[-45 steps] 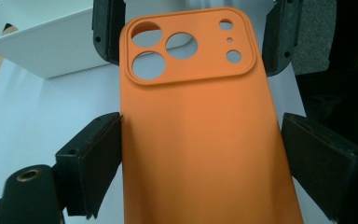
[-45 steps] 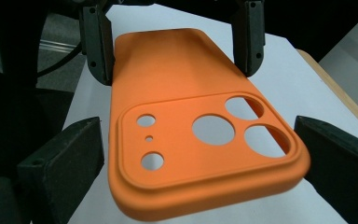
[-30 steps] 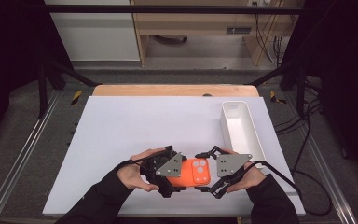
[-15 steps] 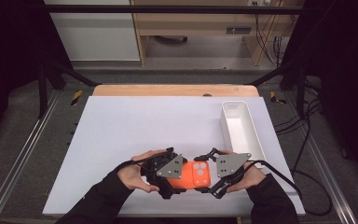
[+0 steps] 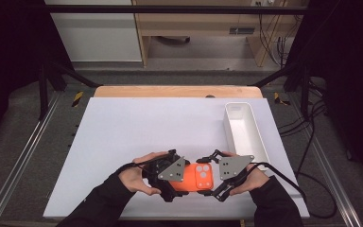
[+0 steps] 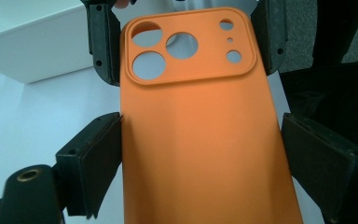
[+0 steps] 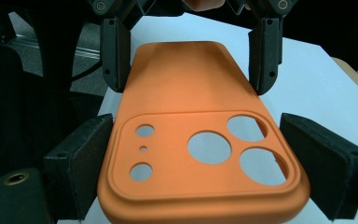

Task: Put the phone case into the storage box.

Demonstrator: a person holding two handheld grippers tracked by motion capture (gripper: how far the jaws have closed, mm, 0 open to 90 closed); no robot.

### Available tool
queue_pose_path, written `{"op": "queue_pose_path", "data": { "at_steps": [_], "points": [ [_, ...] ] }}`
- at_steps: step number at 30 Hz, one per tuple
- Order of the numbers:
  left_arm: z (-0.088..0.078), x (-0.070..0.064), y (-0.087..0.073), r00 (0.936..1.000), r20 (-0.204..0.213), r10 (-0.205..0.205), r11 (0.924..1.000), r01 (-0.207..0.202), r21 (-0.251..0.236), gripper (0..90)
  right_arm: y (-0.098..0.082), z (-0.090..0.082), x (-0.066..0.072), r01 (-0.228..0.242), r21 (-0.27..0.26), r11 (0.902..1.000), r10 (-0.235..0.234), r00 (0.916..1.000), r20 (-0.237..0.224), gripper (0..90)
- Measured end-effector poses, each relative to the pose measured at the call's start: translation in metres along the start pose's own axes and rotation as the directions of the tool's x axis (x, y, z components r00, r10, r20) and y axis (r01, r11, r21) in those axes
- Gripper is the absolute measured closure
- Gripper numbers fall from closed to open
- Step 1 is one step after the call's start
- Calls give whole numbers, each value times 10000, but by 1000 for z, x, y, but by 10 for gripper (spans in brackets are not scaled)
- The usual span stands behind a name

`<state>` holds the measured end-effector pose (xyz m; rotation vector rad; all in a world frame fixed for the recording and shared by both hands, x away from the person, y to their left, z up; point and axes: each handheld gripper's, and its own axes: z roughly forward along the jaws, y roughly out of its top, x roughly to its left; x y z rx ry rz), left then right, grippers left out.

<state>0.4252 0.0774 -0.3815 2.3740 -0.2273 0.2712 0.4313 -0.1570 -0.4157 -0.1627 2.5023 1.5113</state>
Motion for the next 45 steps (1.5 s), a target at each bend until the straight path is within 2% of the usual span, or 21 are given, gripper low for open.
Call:
{"op": "queue_pose_path", "data": {
  "at_steps": [7, 17, 24, 28, 29, 33, 38, 39, 40, 43, 45],
  "points": [
    [1, 0, 0, 9999, 76, 65, 10000, -65, -9, 140, 1, -2, 1, -112, 25, 9999, 113, 9999, -118, 157],
    [5, 1, 0, 9998, 169, -104, 9999, 104, 1, 139, 3, -4, 1, -285, 241, 9993, 290, 9994, -210, 164],
    [4, 2, 0, 9988, 263, -425, 9991, 424, 54, 143, 5, -5, 1, -504, 299, 9983, 511, 9985, -210, 166],
    [4, 4, 0, 9982, 118, -587, 9983, 587, 41, 140, 5, -6, 0, -557, 385, 9977, 562, 9984, -118, 166],
    [2, 5, -1, 9974, 29, -715, 9974, 715, -9, 92, 5, -6, 0, -623, 472, 9969, 629, 9980, -112, 166],
    [-3, 6, -2, 9959, -185, -886, 9959, 882, -211, 53, 6, -8, -1, -695, 512, 9963, 697, 9976, -33, 166],
    [-13, 9, -9, 9866, -429, -1575, 9857, 1545, -667, 8, 7, -12, -3, -794, 665, 9946, 786, 9968, 151, 165],
    [-17, 10, -13, 9791, -650, -1927, 9787, 1869, -849, 5, 8, -14, -4, -842, 760, 9935, 829, 9964, 200, 165],
    [-17, 10, -13, 9791, -650, -1927, 9787, 1869, -849, 1, 8, -14, -4, -842, 760, 9935, 829, 9964, 200, 165],
    [-22, 11, -20, 9660, -731, -2478, 9649, 2393, -1084, 0, 10, -17, -6, -867, 928, 9919, 846, 9961, 259, 165],
    [-23, 11, -25, 9600, -627, -2730, 9567, 2641, -1221, 0, 12, -19, -6, -877, 1074, 9903, 854, 9960, 262, 164]
  ]
}}
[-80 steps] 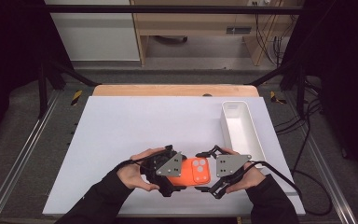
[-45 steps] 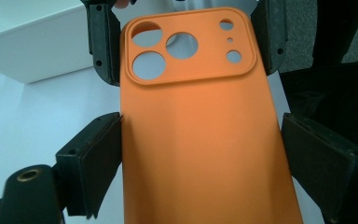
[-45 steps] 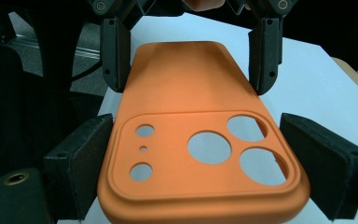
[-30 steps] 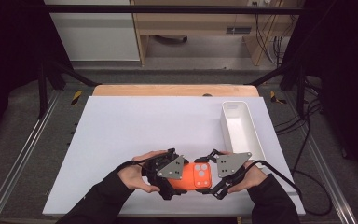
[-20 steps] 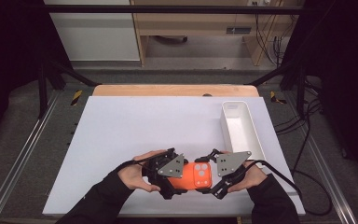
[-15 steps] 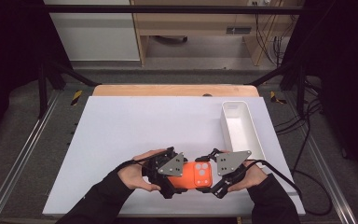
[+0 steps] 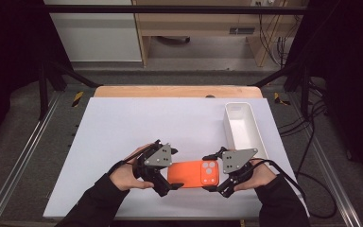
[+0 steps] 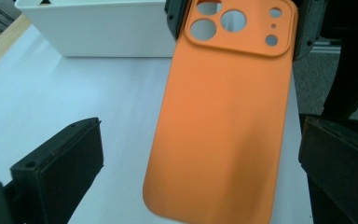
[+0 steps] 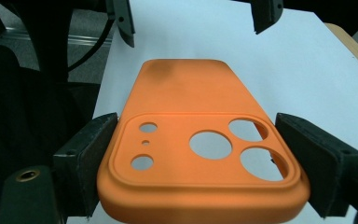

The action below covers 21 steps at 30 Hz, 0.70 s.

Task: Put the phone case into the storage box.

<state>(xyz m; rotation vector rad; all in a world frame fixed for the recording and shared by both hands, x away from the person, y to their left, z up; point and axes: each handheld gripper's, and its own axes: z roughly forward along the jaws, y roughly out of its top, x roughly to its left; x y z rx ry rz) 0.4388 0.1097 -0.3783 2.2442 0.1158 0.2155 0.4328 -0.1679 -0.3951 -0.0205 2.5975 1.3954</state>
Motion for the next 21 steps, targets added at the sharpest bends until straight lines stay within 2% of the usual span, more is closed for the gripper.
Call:
{"op": "queue_pose_path", "data": {
  "at_steps": [3, 10, 16, 21],
  "points": [
    [-2, 0, -9, 9990, 84, -445, 9988, 446, -192, 0, 7, -5, -2, -21, 287, 9996, 22, 10000, -34, 164],
    [0, -3, -20, 9961, 156, -871, 9961, 873, -151, 0, 16, -10, -5, 70, 753, 9971, -63, 9999, -93, 164],
    [3, -4, -28, 9939, 210, -1079, 9942, 1079, -1, 0, 26, -12, -8, 142, 1433, 9896, -102, 9995, -285, 164],
    [5, -6, -33, 9926, 385, -1149, 9934, 1148, 53, 0, 30, -12, -10, 183, 1706, 9852, -124, 9993, -354, 164]
  ]
}}
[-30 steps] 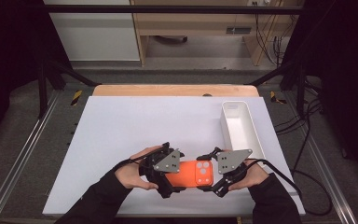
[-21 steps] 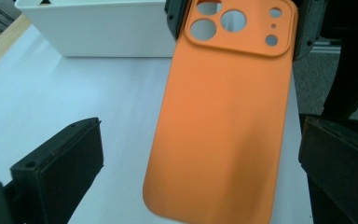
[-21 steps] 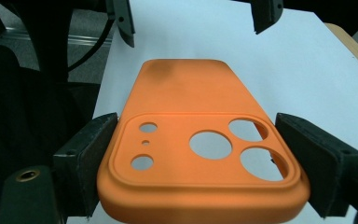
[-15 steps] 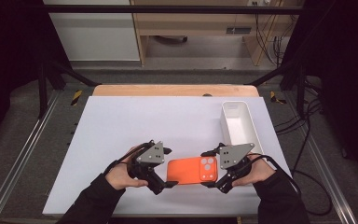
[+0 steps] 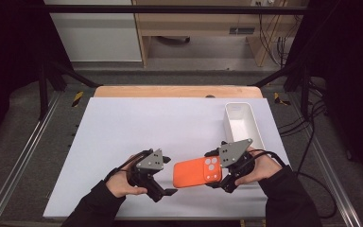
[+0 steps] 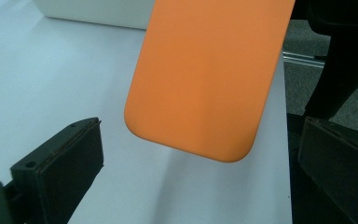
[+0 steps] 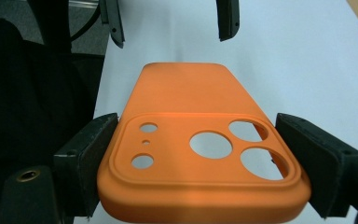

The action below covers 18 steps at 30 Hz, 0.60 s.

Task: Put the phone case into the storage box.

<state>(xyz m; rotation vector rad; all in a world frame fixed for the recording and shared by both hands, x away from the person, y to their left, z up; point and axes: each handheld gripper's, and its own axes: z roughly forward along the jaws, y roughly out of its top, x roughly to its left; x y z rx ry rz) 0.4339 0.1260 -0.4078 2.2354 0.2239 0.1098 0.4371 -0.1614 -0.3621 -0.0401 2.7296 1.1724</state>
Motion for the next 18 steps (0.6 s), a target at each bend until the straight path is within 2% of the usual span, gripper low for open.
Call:
{"op": "queue_pose_path", "data": {
  "at_steps": [12, 18],
  "points": [
    [1, 0, 1, 9999, 66, 119, 9997, -120, 227, 0, 12, 3, -4, 29, 926, 9957, 8, 9992, -402, 164],
    [3, 0, 5, 9995, 93, 293, 9978, -298, 589, 0, 19, 6, -6, 70, 1375, 9905, 15, 9981, -617, 164]
  ]
}}
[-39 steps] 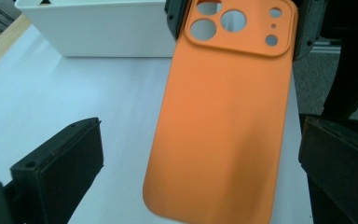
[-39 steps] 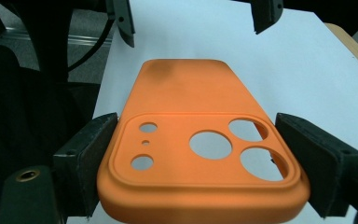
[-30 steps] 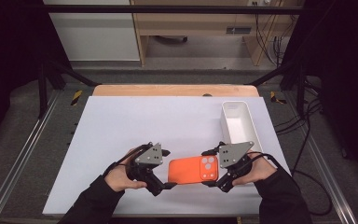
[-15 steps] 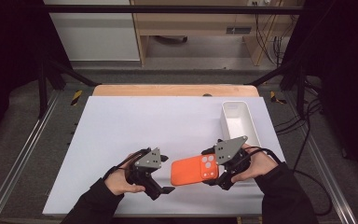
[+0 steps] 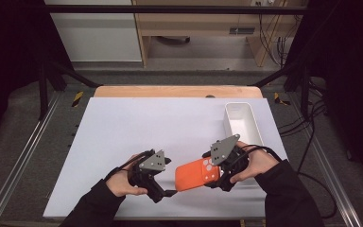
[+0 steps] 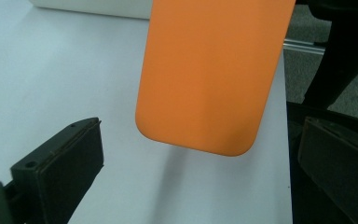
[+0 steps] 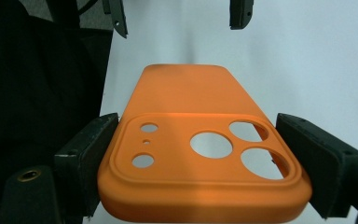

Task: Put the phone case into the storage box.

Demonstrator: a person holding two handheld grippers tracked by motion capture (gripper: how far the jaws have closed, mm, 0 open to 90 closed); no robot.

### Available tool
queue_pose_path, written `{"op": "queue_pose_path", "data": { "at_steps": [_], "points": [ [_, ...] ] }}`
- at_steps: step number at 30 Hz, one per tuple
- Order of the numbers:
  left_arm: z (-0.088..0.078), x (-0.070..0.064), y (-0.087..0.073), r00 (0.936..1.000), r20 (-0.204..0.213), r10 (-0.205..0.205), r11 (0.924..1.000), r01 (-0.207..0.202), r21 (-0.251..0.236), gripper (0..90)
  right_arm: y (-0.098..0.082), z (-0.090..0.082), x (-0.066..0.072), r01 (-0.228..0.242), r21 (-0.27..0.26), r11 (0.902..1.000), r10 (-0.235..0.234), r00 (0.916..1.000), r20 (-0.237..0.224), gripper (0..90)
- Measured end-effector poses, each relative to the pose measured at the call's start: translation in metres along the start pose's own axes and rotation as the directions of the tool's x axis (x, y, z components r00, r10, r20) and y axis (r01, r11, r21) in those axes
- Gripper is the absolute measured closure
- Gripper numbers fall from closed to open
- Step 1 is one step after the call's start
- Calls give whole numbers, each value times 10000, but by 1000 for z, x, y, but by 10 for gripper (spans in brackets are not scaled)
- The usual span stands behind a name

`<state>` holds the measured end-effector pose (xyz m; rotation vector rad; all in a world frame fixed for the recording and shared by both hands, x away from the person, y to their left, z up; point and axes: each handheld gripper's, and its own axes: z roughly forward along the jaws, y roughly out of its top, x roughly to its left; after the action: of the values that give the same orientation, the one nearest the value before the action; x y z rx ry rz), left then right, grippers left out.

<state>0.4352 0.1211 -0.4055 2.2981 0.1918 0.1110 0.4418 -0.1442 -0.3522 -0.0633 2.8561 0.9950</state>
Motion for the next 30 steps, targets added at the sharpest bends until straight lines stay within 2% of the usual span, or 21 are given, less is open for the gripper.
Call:
{"op": "queue_pose_path", "data": {
  "at_steps": [8, 22, 30],
  "points": [
    [3, -1, 7, 9997, 118, 207, 9987, -212, 472, 0, 9, 5, -2, -32, 650, 9979, 43, 9998, -174, 164],
    [14, -3, 22, 9991, 104, 407, 9923, -416, 1167, 0, 23, 9, -4, 145, 1225, 9924, -105, 9994, -330, 164],
    [22, -2, 27, 9991, 171, 376, 9864, -398, 1595, 0, 30, 10, -5, 247, 1415, 9896, -192, 9990, -399, 164]
  ]
}}
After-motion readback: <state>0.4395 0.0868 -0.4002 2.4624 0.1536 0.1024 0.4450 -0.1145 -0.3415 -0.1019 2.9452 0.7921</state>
